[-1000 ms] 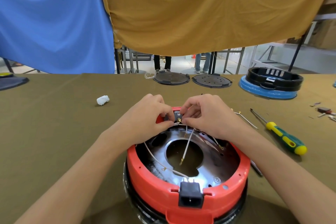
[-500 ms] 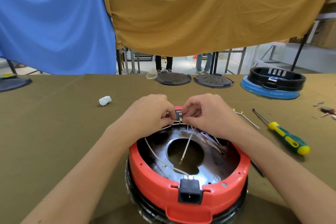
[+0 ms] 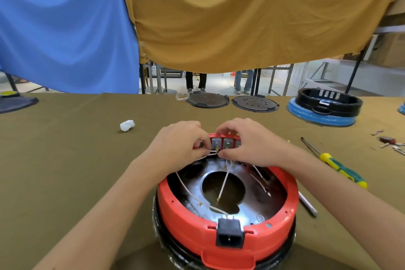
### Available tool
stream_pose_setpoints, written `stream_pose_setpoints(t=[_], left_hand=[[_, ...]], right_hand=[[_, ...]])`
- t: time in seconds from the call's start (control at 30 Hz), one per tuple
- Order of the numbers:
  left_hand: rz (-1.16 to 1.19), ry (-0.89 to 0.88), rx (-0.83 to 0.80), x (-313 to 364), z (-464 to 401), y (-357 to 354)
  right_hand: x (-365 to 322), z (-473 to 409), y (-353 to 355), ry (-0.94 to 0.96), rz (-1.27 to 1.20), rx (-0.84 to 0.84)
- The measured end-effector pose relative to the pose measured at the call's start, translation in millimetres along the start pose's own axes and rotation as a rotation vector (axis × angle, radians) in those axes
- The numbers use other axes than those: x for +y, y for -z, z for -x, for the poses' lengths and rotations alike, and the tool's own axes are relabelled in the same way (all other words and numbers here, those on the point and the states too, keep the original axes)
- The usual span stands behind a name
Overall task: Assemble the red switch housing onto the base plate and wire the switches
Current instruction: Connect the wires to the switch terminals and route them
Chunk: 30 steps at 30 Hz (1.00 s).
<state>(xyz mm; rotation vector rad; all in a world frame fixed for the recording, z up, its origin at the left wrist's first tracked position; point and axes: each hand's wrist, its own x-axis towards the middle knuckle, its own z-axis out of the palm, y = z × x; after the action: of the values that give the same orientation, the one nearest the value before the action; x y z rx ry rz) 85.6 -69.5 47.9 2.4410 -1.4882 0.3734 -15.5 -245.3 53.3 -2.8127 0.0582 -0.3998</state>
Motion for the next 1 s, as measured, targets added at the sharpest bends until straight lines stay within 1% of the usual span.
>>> stream_pose_setpoints(t=[0.1, 0.17, 0.23, 0.37, 0.47, 0.6, 1.0], left_hand=[[0.008, 0.004, 0.005, 0, 0, 1], [0.02, 0.007, 0.003, 0, 1, 1], [0.026, 0.01, 0.004, -1, 1, 0], [0.032, 0.015, 0.003, -1, 0, -1], [0.029, 0.014, 0.005, -2, 0, -1], [0.03, 0.005, 0.008, -1, 1, -1], [0.007, 0.008, 0.006, 1, 0, 0]], right_hand=[[-2, -11, 11, -0.007, 0.022, -0.099], [-3, -16, 13, 0.001, 0.031, -0.129], [-1, -18, 9, 0.025, 0.03, -0.111], [4, -13, -2, 0.057, -0.044, -0.023], [6, -11, -5, 0.087, -0.025, 0.007], [6, -11, -4, 0.108, -0.019, 0.007], [6, -12, -4, 0.085, -0.001, 0.001]])
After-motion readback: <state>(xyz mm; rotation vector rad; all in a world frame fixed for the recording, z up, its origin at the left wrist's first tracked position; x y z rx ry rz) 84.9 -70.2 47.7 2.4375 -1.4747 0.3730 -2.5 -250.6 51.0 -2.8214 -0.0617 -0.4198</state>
